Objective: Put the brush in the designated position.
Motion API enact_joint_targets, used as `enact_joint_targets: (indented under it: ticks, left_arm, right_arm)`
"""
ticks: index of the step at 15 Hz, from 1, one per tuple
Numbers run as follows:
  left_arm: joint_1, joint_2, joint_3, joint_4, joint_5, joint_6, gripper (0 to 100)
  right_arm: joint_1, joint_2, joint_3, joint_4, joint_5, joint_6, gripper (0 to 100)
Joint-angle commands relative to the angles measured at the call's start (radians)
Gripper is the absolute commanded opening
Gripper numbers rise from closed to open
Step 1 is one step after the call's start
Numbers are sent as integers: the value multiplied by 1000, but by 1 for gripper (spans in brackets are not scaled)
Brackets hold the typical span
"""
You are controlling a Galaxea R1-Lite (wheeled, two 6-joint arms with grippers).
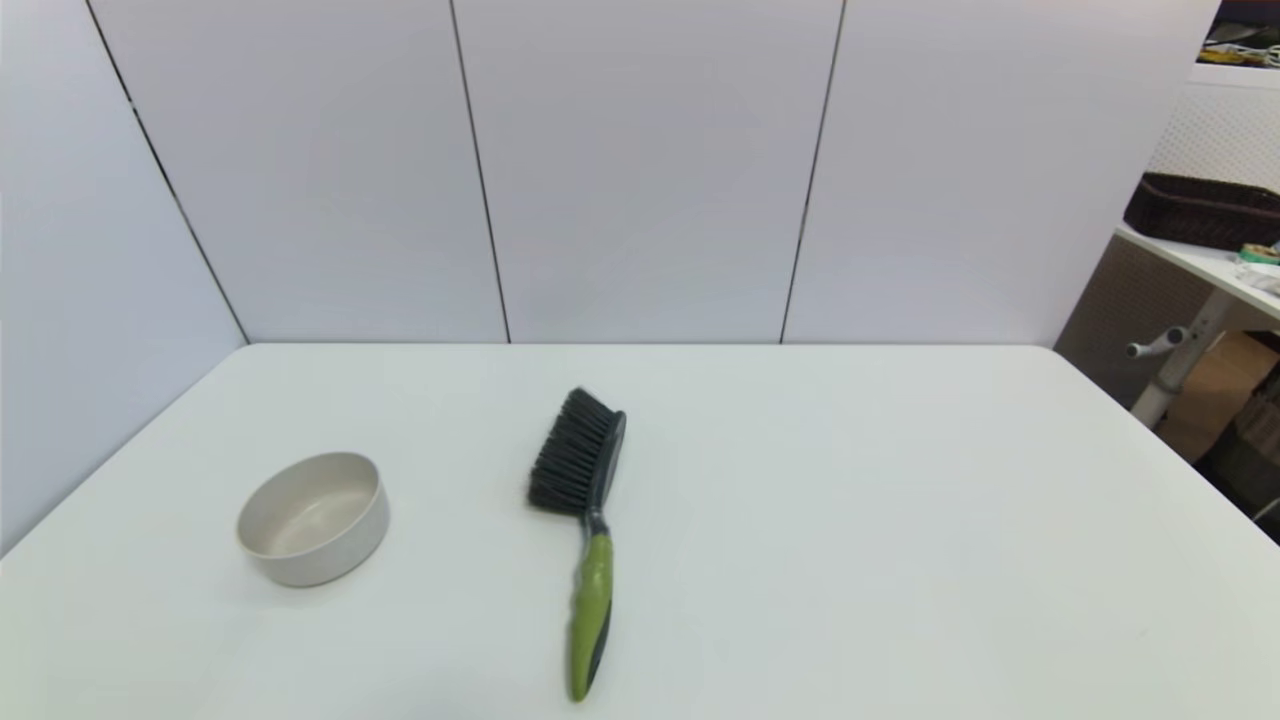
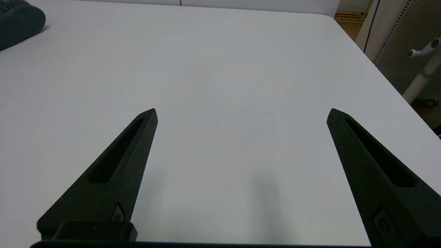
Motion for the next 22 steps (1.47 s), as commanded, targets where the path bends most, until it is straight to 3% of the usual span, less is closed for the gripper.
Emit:
enact_joint_targets:
  ticks: [1, 13, 17, 19, 22]
  left_arm:
    - [0, 1, 0, 0, 0, 0, 100]
    - [-1, 14, -35, 14, 6, -9, 100]
    - [-1, 314, -357, 195, 0, 28, 100]
    - [-90, 598, -695, 322, 1, 49, 100]
    - [-231, 958, -1239, 617, 0, 75, 100]
  right_arm:
    - [0, 1, 2, 0, 0, -1, 100]
    - [0, 1, 2, 0, 0, -1, 100]
    - [0, 1, 2, 0, 0, -1, 100]
    - [0, 1, 2, -2, 0, -1, 100]
    - [0, 1, 2, 0, 0, -1, 100]
